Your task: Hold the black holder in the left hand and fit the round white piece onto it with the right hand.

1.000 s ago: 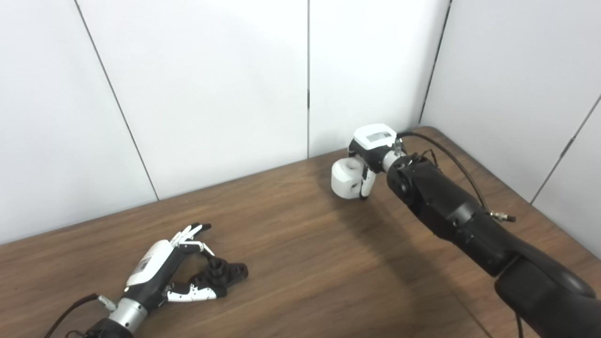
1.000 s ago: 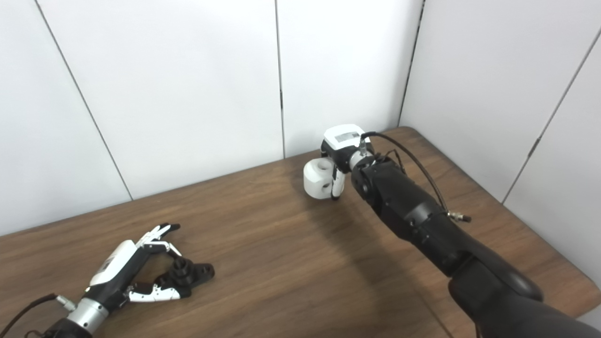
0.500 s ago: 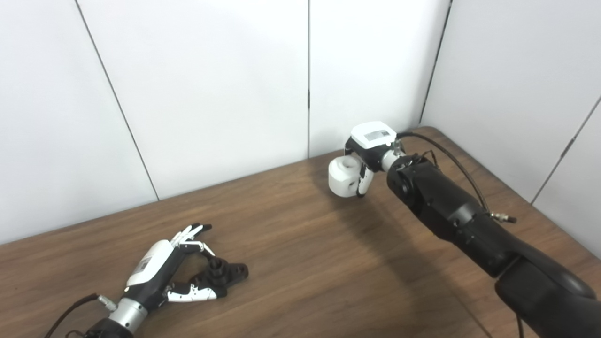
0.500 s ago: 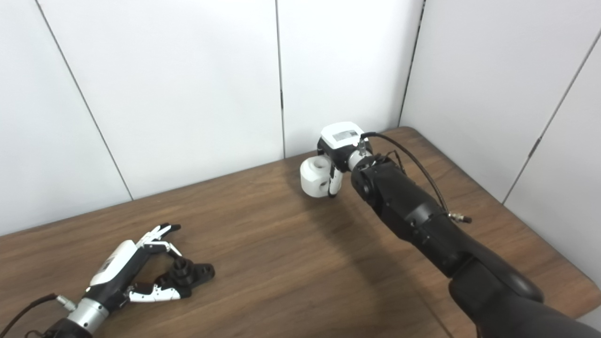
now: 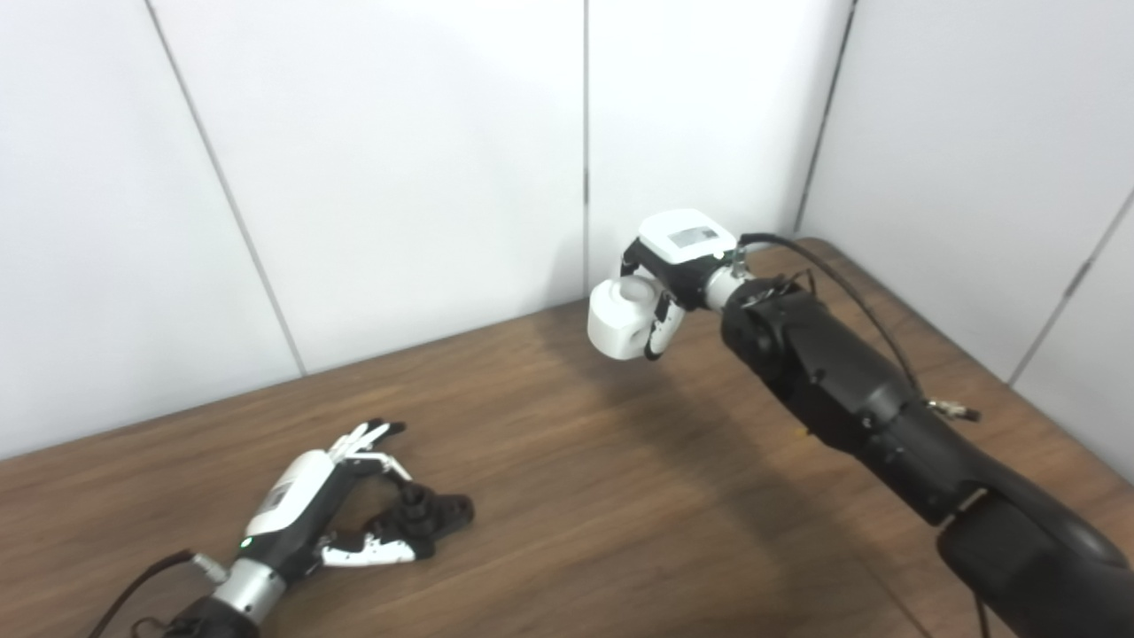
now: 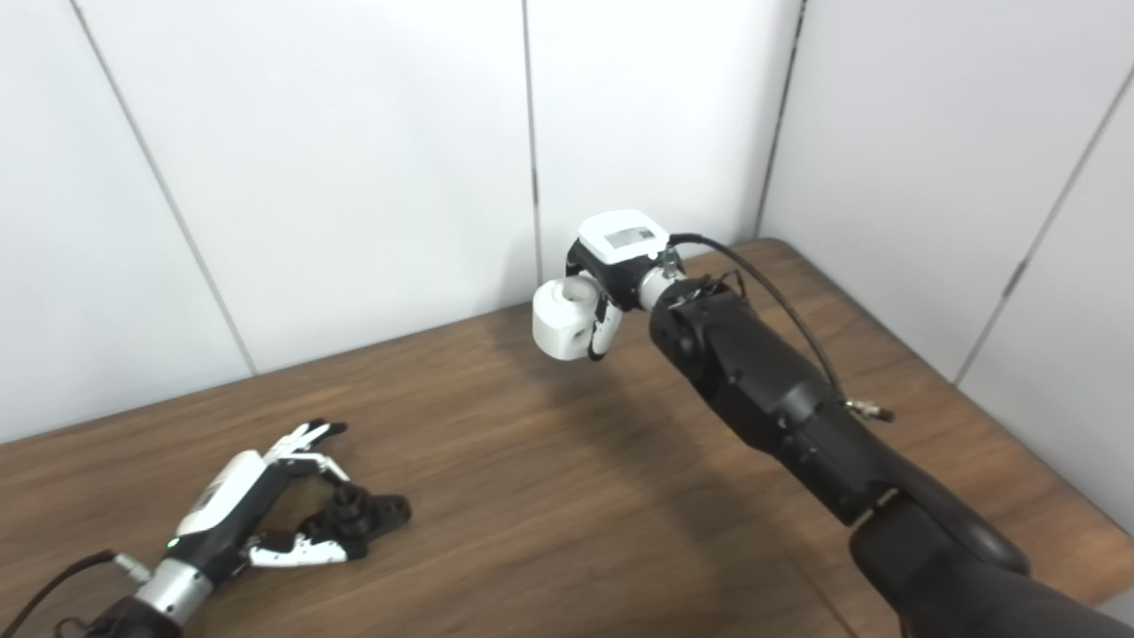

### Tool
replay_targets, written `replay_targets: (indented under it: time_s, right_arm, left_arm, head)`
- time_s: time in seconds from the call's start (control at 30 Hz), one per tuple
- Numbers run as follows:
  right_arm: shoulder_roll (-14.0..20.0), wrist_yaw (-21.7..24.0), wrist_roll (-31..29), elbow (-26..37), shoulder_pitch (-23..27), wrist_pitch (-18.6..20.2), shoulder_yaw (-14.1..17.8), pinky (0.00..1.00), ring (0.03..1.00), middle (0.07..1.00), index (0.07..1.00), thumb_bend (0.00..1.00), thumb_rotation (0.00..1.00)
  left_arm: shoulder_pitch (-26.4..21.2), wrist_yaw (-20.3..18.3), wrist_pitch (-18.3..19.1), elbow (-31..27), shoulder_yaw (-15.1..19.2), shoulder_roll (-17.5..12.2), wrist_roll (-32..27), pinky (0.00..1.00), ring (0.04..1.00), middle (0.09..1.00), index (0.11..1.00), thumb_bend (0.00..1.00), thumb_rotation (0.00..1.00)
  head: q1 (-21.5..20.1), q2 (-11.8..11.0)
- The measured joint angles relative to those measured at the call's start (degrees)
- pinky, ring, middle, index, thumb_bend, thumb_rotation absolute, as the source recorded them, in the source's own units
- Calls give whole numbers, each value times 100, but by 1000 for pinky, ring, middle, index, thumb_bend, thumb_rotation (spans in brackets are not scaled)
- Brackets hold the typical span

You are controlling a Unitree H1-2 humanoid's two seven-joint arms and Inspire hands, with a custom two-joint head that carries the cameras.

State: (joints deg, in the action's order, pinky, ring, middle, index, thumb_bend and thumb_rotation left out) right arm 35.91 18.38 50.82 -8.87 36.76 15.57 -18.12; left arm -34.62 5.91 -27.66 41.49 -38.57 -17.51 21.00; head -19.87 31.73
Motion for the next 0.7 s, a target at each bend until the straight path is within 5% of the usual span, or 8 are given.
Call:
replay_targets:
  time_s: [0.7]
  right_arm:
    - [-562,1001,-349,1533,-44,-238,-120,769,820,757,479,526,146]
  left_arm:
    - [28,36,185,19,298,330,559,1000,1000,940,482,524,59]
  head:
    - [1521,396]
